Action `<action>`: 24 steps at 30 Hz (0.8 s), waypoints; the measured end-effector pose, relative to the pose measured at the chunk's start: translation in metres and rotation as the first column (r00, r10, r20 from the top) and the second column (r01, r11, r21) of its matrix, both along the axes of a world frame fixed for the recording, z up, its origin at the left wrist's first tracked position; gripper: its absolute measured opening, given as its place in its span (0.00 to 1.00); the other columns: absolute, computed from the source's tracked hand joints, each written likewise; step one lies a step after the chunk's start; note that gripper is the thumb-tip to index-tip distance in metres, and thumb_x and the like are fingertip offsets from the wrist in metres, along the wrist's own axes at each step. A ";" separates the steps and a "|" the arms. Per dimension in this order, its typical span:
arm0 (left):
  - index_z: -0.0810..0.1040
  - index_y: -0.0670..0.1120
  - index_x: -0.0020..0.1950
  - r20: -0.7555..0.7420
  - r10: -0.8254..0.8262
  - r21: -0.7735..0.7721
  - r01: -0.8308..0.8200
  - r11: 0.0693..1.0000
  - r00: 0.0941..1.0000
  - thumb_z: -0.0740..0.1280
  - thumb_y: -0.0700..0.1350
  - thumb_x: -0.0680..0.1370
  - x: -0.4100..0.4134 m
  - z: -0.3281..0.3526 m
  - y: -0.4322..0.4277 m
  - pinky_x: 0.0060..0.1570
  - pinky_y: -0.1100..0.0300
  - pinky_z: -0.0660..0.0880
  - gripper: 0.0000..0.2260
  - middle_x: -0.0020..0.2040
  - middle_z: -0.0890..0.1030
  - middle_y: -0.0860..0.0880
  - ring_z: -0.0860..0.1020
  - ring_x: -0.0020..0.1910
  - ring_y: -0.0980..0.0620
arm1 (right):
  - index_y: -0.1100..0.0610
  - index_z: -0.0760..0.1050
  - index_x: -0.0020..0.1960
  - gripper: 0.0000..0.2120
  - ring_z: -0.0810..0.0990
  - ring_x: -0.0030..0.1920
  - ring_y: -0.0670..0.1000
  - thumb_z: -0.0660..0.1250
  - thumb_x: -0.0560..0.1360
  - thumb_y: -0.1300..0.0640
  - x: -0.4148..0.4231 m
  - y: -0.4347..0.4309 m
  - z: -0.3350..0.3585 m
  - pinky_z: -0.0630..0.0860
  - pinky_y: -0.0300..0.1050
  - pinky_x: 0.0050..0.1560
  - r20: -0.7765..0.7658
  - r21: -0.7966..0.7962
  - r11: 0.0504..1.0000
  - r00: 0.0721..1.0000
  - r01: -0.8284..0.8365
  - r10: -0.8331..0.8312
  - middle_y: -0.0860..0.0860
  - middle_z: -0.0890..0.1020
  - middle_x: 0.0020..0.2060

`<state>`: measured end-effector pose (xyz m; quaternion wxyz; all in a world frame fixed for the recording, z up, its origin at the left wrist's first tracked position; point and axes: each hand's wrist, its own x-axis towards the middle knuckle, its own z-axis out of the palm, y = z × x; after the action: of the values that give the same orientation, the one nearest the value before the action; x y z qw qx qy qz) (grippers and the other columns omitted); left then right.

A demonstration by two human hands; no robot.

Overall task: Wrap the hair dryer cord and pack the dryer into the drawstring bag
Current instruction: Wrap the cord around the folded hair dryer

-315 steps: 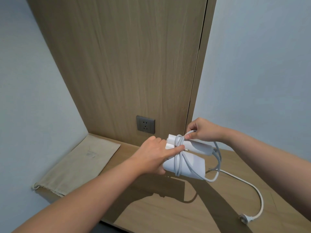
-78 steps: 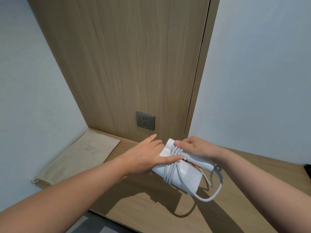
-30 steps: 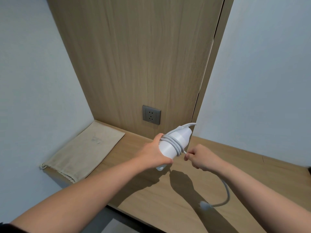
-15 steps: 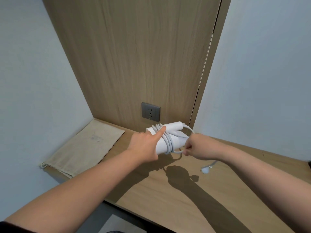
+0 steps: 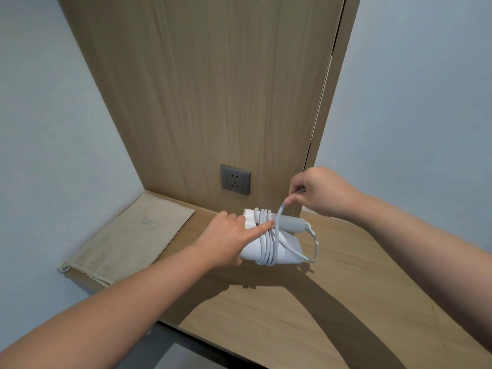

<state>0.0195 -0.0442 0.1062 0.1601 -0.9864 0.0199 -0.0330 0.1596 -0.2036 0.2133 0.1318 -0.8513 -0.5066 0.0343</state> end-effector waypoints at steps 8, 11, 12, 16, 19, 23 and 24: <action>0.45 0.62 0.76 -0.014 0.117 -0.391 -0.114 0.913 0.993 0.68 0.58 0.67 -0.007 -0.001 0.005 0.43 0.56 0.72 0.44 0.53 0.79 0.49 0.77 0.48 0.46 | 0.51 0.75 0.32 0.14 0.70 0.27 0.40 0.66 0.75 0.62 0.016 -0.002 -0.005 0.66 0.29 0.30 -0.476 0.332 0.922 0.879 0.200 -0.019 0.43 0.74 0.26; 0.43 0.65 0.75 -0.066 0.162 -0.519 -0.172 0.837 0.985 0.69 0.58 0.65 -0.009 0.005 0.001 0.47 0.54 0.75 0.46 0.56 0.79 0.51 0.77 0.50 0.46 | 0.52 0.75 0.33 0.14 0.69 0.29 0.42 0.65 0.76 0.62 0.026 -0.002 -0.013 0.67 0.33 0.34 -0.567 0.422 0.850 0.823 0.316 -0.025 0.43 0.73 0.26; 0.43 0.66 0.74 -0.081 0.167 -0.547 -0.184 0.817 0.983 0.70 0.58 0.65 -0.009 0.007 0.001 0.47 0.54 0.75 0.46 0.57 0.79 0.51 0.77 0.50 0.47 | 0.52 0.75 0.33 0.13 0.70 0.31 0.44 0.65 0.76 0.63 0.029 -0.003 -0.016 0.68 0.36 0.37 -0.593 0.459 0.816 0.805 0.351 -0.013 0.46 0.74 0.28; 0.46 0.68 0.73 -0.134 0.196 -0.671 -0.235 0.703 0.971 0.73 0.57 0.65 -0.010 0.014 -0.005 0.44 0.59 0.71 0.45 0.55 0.78 0.52 0.75 0.49 0.49 | 0.52 0.76 0.34 0.14 0.70 0.35 0.48 0.64 0.76 0.63 0.039 -0.009 -0.028 0.70 0.41 0.42 -0.680 0.547 0.681 0.733 0.488 0.021 0.50 0.74 0.31; 0.47 0.69 0.73 -0.169 0.165 -0.679 -0.236 0.695 0.972 0.73 0.57 0.65 -0.009 0.017 -0.013 0.43 0.59 0.70 0.45 0.57 0.77 0.53 0.74 0.50 0.49 | 0.50 0.77 0.34 0.15 0.72 0.37 0.48 0.64 0.76 0.63 0.041 -0.011 -0.035 0.70 0.41 0.44 -0.708 0.549 0.645 0.706 0.531 0.023 0.47 0.76 0.32; 0.47 0.67 0.74 -0.169 0.145 -0.651 -0.221 0.726 0.975 0.73 0.57 0.66 -0.006 0.015 -0.020 0.46 0.58 0.71 0.45 0.60 0.77 0.52 0.75 0.53 0.48 | 0.52 0.77 0.35 0.13 0.72 0.33 0.41 0.64 0.76 0.64 0.030 -0.010 -0.036 0.70 0.35 0.42 -0.685 0.515 0.724 0.728 0.459 0.025 0.48 0.75 0.32; 0.47 0.67 0.73 -0.157 0.145 -0.644 -0.213 0.735 0.977 0.73 0.57 0.65 -0.006 0.015 -0.021 0.45 0.58 0.71 0.45 0.60 0.77 0.52 0.76 0.54 0.48 | 0.52 0.77 0.35 0.12 0.72 0.32 0.40 0.65 0.76 0.64 0.028 -0.010 -0.036 0.69 0.34 0.41 -0.673 0.501 0.748 0.739 0.436 0.021 0.47 0.75 0.32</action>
<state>0.0138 -0.0652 0.1209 -0.1955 -0.9771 -0.0804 0.0253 0.1873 -0.2140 0.1775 0.5764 -0.7456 -0.3061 0.1348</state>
